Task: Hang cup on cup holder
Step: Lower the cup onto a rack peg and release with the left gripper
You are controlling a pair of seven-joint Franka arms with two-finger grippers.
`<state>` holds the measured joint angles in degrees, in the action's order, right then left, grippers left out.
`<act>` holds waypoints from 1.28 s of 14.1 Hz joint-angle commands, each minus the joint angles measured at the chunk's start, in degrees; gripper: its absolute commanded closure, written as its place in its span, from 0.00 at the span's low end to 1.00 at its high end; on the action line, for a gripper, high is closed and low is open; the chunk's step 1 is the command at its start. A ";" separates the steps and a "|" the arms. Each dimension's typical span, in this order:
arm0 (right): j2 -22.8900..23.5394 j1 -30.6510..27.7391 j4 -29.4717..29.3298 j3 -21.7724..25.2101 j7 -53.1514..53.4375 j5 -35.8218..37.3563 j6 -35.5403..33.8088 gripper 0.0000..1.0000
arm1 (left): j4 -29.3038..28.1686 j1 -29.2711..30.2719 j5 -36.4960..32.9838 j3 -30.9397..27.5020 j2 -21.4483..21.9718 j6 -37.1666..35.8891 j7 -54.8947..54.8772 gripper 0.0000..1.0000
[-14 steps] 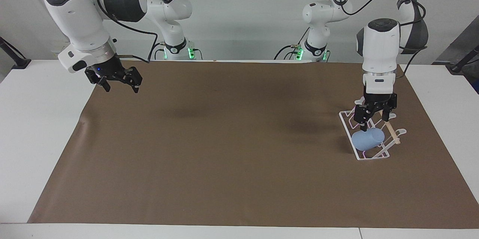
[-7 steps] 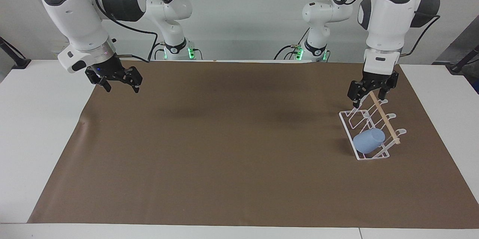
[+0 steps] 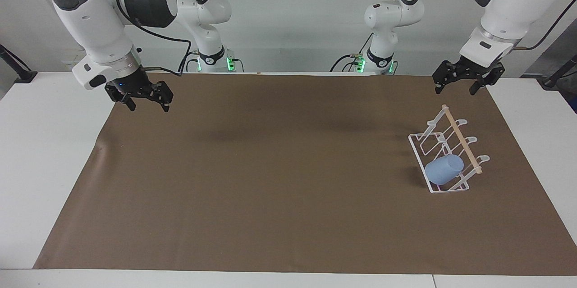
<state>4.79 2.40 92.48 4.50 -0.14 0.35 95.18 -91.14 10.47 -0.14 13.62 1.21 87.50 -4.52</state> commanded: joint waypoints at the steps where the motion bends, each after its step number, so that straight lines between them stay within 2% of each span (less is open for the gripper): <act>1: -0.75 0.06 0.77 0.33 -0.65 -1.14 -0.70 0.00 | 2.38 0.42 1.37 0.62 -0.60 -0.76 -1.10 0.00; 4: -0.84 0.06 1.21 0.42 -0.57 -1.14 -0.62 0.00 | -0.87 -0.27 1.37 0.62 0.98 0.30 -0.58 0.00; 8: -0.84 0.06 1.21 1.47 -0.22 -1.14 0.09 0.00 | -0.44 -1.15 1.29 0.09 1.07 0.38 -0.49 0.00; 10: -0.84 0.06 1.29 2.08 2.31 -1.14 0.18 0.00 | 0.00 -8.68 0.94 -6.98 0.81 0.57 -0.66 0.00; 11: -0.84 0.06 1.30 2.09 3.81 -1.14 0.18 0.00 | 0.17 -9.32 0.76 -7.55 0.64 0.31 -0.66 0.00; 18: -0.92 0.15 1.38 2.00 3.39 -1.05 0.18 0.00 | 0.26 -8.80 1.37 -6.68 1.16 0.31 -0.75 0.00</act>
<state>4.79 2.43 92.85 6.38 2.86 0.35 95.18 -90.66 2.50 0.31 7.99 1.40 87.54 -4.77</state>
